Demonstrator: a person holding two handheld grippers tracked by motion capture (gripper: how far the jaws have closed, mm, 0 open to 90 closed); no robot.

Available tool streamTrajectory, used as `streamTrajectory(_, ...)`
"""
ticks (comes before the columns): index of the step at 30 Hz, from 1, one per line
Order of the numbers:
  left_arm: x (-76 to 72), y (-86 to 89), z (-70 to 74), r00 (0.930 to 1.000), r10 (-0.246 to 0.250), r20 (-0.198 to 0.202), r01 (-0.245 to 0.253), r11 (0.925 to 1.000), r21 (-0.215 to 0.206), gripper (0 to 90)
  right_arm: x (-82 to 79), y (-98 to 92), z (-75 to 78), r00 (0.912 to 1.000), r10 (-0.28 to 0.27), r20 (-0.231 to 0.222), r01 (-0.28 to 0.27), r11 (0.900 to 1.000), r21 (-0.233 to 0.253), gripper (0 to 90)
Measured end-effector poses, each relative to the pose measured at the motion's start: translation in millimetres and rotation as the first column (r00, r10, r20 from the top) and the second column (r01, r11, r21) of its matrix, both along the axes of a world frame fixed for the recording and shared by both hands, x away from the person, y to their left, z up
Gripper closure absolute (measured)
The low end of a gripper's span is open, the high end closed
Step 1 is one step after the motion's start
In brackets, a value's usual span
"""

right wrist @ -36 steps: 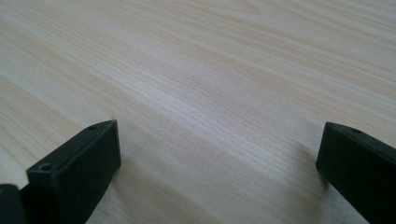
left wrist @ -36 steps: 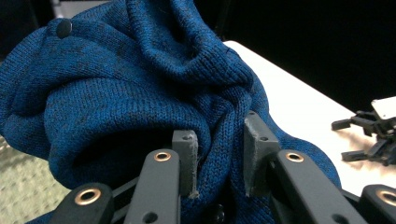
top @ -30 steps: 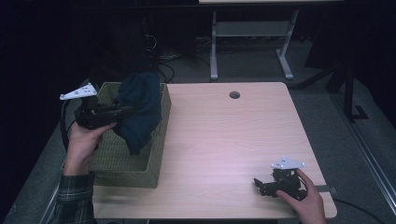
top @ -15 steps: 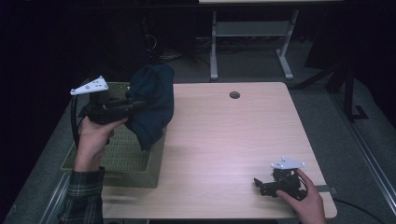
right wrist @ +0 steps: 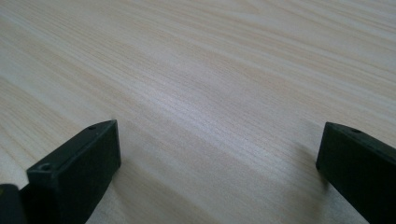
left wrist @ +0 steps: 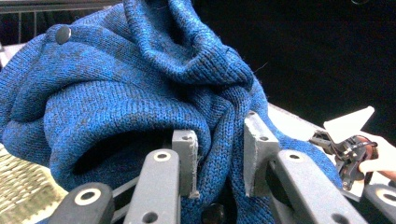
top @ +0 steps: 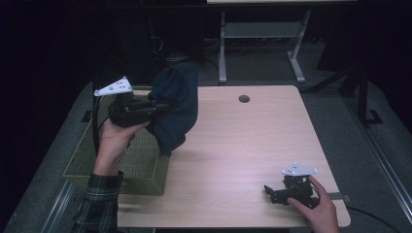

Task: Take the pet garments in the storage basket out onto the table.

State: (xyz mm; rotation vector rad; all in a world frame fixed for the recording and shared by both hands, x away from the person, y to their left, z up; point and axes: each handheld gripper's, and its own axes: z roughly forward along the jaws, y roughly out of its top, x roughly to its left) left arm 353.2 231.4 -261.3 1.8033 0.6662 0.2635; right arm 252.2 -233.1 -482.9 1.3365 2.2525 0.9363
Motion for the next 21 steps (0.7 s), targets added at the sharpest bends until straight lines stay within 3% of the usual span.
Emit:
streamTrajectory(6, 2.2, -19.2, -4.6, 0.9998, -0.021, -0.001, 0.021, 0.9996, 0.018, 70.3, -0.1, 0.1, 0.1, 1.0000, -0.001, -0.001, 0.001, 1.000, 0.000, 0.0)
streamTrajectory(21, 10.5, -66.9, -19.2, 0.9973, -0.071, -0.018, 0.071, 0.9973, 0.019, 70.3, 0.0, 0.0, 0.1, 1.0000, 0.000, 0.001, 0.000, 1.000, 0.000, 0.0)
